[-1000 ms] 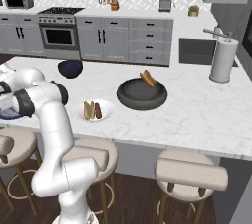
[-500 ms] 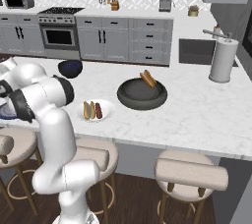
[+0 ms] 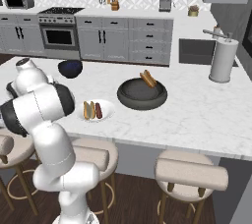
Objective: Place one bun and one sausage from the bowl on each plate.
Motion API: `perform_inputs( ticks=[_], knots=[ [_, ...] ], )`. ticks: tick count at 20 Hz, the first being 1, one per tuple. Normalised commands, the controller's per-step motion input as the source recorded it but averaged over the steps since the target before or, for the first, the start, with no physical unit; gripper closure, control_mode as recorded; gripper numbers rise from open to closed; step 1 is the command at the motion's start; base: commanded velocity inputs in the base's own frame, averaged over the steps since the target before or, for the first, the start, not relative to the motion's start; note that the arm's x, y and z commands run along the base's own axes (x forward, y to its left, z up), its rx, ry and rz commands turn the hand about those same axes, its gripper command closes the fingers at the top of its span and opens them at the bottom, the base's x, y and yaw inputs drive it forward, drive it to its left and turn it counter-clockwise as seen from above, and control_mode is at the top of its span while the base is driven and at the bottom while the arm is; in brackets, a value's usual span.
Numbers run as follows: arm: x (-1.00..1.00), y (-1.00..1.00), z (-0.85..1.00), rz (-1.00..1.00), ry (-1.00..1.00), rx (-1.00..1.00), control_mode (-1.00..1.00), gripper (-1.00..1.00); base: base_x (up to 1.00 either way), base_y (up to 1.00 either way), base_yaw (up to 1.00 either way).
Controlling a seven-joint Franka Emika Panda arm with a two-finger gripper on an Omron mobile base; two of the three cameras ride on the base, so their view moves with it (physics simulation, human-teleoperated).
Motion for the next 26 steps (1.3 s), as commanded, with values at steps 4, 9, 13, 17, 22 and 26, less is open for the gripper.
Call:
perform_inputs(
  ticks=[4, 9, 13, 17, 22, 26],
  knots=[
    [0.21, -0.57, 0.59, -0.17, 0.0, 0.0, -1.0, -1.0, 0.0, 0.0, 0.0],
    [0.18, -0.88, 0.22, -0.18, 0.0, 0.0, -1.0, -1.0, 0.0, 0.0, 0.0],
    [0.24, -1.0, 0.08, -0.21, -0.01, 0.0, -1.0, -1.0, 0.0, 0.0, 0.0],
    [0.23, -1.0, 0.01, -0.18, -0.01, 0.0, -1.0, -1.0, 0.0, 0.0, 0.0],
    [0.38, -0.87, 0.07, -0.02, 0.0, 0.0, -1.0, -1.0, 0.0, 0.0, 0.0],
    [0.37, -0.77, 0.14, 0.0, -0.01, 0.01, -1.0, -1.0, 0.0, 0.0, 0.0]
  ],
)
